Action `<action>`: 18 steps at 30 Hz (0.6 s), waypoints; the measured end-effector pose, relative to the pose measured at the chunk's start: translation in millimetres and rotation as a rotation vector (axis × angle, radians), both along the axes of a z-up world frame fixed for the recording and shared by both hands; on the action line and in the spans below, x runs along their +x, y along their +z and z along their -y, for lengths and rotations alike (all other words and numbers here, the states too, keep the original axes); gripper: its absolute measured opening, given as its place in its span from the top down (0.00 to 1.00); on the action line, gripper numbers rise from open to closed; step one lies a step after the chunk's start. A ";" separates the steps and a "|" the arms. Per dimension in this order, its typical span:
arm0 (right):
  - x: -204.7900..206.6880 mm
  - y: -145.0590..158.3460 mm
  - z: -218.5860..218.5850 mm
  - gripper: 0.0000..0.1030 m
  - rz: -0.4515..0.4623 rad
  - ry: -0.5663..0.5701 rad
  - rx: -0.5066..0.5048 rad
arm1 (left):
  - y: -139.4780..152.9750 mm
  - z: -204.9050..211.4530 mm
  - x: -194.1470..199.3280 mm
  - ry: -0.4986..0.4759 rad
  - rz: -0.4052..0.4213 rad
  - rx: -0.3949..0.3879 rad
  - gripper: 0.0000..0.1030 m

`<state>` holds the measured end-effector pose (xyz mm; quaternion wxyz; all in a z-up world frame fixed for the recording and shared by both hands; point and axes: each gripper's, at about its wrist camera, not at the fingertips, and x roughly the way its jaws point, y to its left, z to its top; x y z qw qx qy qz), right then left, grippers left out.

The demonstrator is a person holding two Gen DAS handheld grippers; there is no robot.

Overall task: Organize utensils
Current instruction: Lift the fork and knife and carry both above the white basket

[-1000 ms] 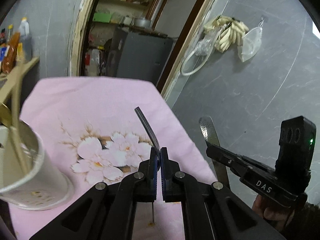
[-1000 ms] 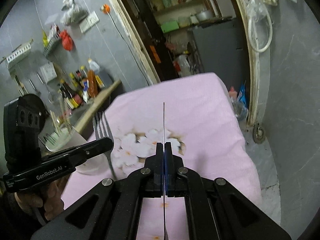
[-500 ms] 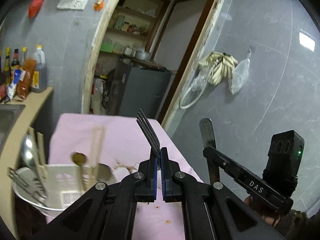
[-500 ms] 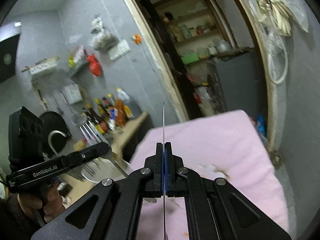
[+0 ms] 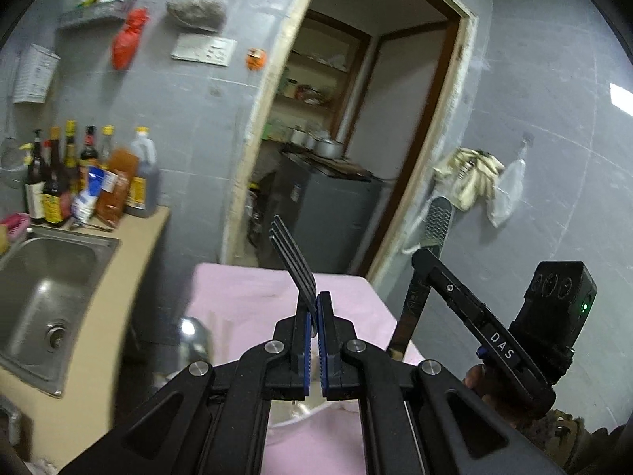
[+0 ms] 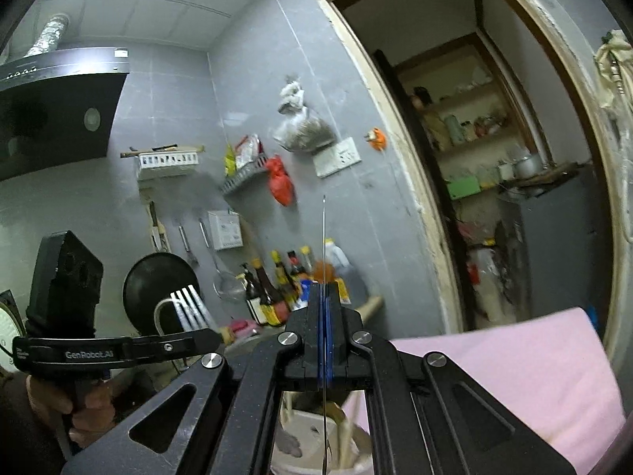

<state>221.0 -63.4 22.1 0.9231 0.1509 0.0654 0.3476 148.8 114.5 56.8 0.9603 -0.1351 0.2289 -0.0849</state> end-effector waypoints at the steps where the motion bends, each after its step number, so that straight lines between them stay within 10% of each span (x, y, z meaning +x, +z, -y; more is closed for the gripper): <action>1: 0.8 -1.2 -3.6 0.99 0.005 0.000 0.001 | 0.9 -8.0 -0.5 0.023 0.001 0.005 0.97; 18: 3.4 -7.4 -46.2 0.99 -0.011 -0.078 -0.101 | -39.3 -62.6 10.2 0.142 -0.054 -0.030 0.97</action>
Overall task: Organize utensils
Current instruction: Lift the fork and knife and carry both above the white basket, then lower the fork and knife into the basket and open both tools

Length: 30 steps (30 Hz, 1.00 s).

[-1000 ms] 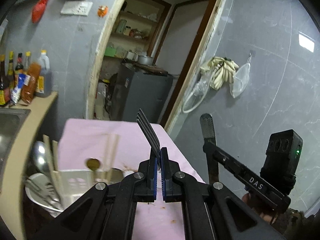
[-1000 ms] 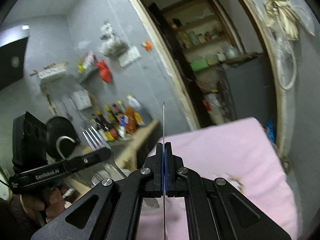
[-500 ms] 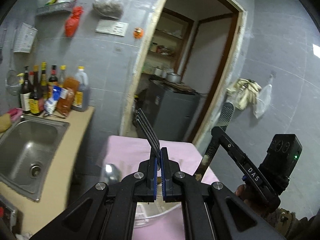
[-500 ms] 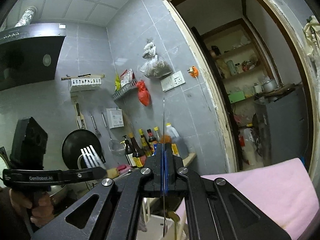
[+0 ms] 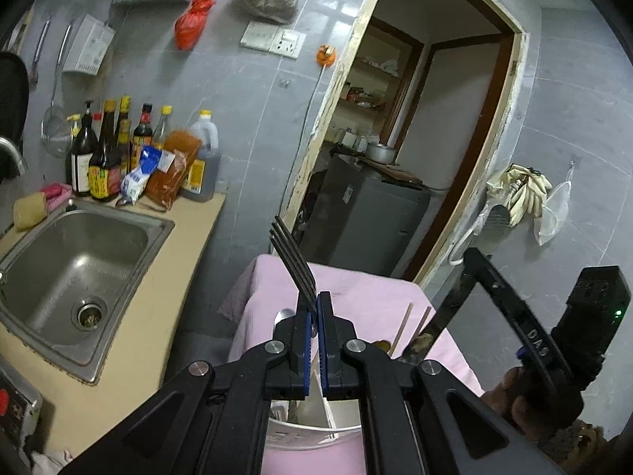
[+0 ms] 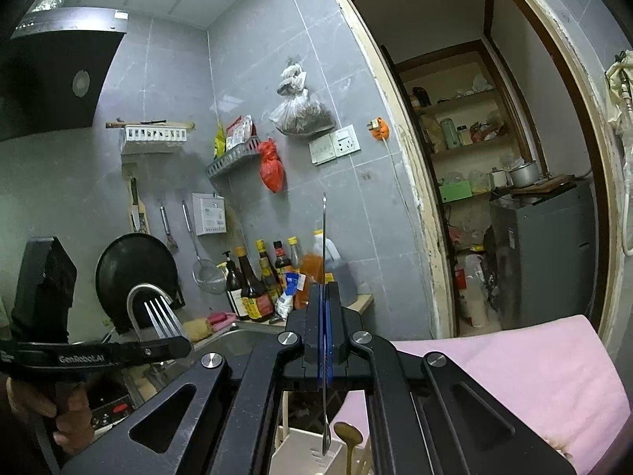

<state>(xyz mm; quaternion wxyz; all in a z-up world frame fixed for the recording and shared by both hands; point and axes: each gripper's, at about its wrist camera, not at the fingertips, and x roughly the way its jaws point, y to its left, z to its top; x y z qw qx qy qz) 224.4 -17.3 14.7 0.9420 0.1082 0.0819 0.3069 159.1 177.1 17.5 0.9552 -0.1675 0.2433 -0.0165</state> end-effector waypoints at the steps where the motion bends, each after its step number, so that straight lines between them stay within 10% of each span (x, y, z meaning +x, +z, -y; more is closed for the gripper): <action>1: 0.2 -1.1 0.3 0.99 -0.007 -0.004 -0.007 | -2.4 -0.6 0.4 -0.002 -0.005 -0.005 0.97; 30: 12.3 -61.8 -15.9 0.99 -0.211 0.005 -0.133 | -47.5 26.3 16.5 -0.039 -0.145 0.024 0.96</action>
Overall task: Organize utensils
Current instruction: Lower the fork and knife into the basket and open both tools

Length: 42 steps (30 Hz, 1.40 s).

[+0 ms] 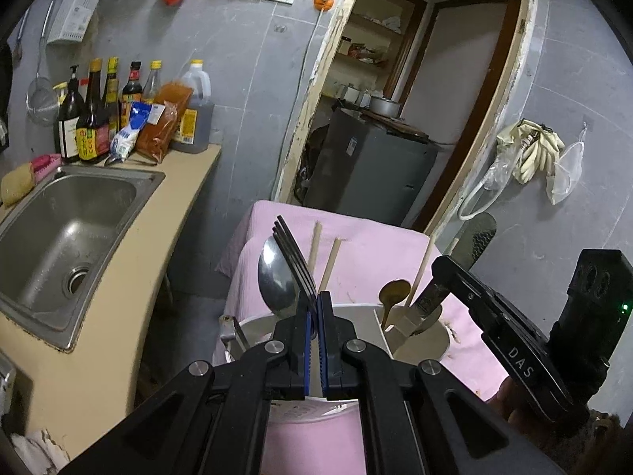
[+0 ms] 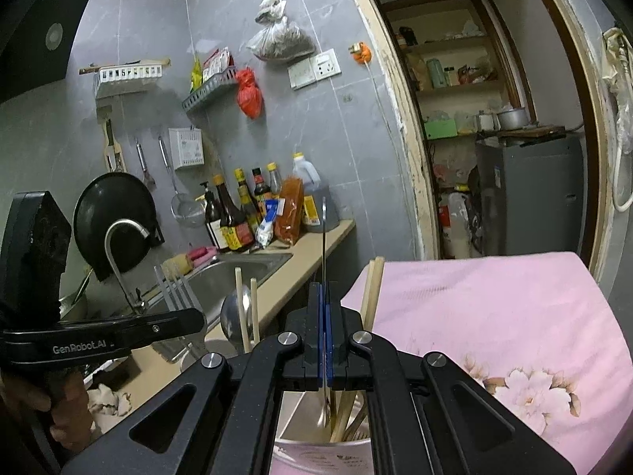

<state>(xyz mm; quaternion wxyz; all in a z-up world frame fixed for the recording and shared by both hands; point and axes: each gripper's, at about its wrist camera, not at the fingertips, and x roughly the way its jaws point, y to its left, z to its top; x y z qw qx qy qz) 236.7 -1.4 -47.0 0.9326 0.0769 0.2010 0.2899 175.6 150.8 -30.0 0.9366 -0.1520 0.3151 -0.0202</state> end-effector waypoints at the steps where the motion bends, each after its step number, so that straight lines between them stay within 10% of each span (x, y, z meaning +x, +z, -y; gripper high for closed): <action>1: 0.0 -1.2 -0.1 0.99 -0.006 0.001 -0.002 | -1.1 -0.3 -0.2 0.001 -0.002 -0.004 0.96; 21: -7.0 -8.5 -7.8 0.98 -0.069 0.016 -0.030 | -8.5 -7.6 0.4 0.001 -0.041 -0.008 0.94; 39: -18.5 7.0 1.9 0.97 -0.042 -0.024 -0.040 | -1.7 -5.8 -9.3 0.015 -0.015 0.026 0.39; 42: -23.1 10.9 6.0 0.82 -0.037 -0.042 -0.037 | -0.7 -3.9 -11.0 0.019 -0.019 0.039 0.35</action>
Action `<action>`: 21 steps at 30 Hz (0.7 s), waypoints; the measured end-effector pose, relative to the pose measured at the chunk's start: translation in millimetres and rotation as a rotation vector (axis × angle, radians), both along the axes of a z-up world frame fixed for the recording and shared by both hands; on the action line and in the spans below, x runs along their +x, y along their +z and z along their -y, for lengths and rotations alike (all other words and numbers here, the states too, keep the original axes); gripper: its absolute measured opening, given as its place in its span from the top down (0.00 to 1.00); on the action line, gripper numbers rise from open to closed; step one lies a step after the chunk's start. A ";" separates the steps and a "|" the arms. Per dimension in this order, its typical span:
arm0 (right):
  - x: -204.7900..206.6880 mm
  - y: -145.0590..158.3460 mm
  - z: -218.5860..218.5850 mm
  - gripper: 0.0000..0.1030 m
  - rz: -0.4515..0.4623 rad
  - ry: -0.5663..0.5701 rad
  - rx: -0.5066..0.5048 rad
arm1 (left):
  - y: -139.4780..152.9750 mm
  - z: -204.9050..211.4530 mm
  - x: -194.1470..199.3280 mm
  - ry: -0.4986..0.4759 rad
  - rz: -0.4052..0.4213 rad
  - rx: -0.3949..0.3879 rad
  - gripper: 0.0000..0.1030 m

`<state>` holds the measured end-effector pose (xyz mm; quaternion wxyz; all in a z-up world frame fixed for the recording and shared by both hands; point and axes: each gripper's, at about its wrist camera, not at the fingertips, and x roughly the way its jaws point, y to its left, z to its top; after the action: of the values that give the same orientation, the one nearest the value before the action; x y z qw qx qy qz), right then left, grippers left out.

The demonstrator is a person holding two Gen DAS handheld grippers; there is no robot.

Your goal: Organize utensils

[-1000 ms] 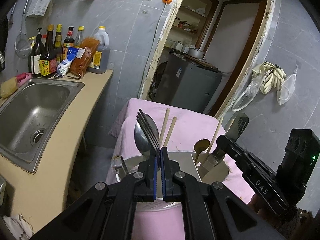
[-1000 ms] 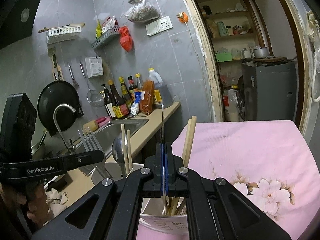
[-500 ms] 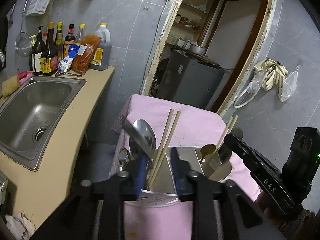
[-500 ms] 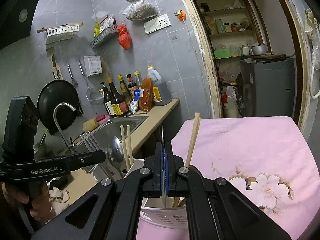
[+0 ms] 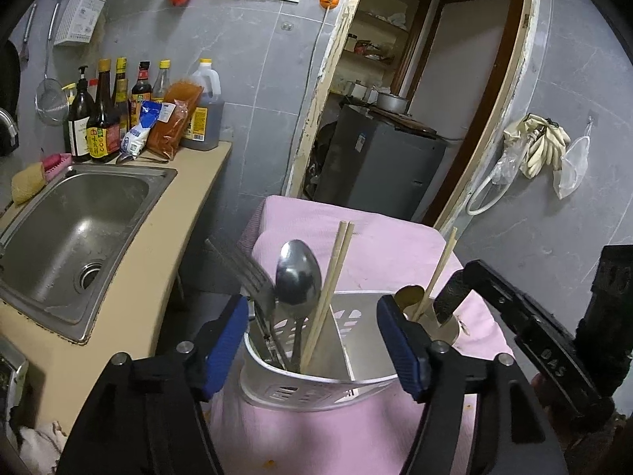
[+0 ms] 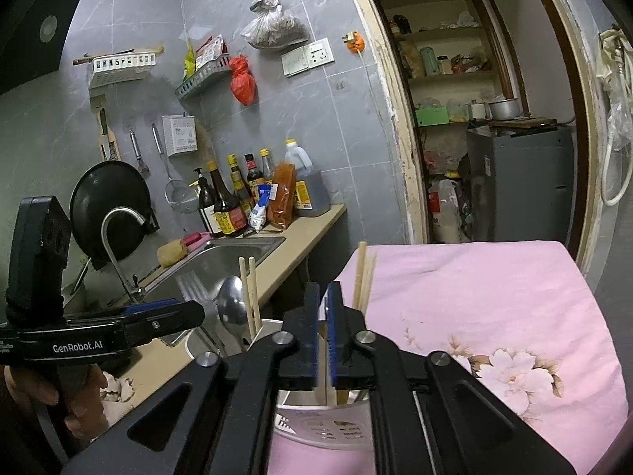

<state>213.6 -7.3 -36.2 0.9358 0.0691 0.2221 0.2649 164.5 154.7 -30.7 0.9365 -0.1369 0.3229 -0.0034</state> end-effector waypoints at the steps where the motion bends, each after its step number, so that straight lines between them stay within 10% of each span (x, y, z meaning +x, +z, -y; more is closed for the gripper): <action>1: -1.4 0.8 1.7 0.75 0.002 -0.006 0.004 | 0.0 0.7 -0.9 0.002 -0.001 0.002 0.34; 21: -43.5 30.3 55.0 0.44 0.030 -0.121 -0.032 | 19.0 30.3 -38.0 0.076 0.117 0.035 0.10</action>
<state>170.1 -62.4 -5.9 0.9544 0.0636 0.2075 0.2051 126.6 124.4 -11.8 0.9554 -0.1321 0.2623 0.0297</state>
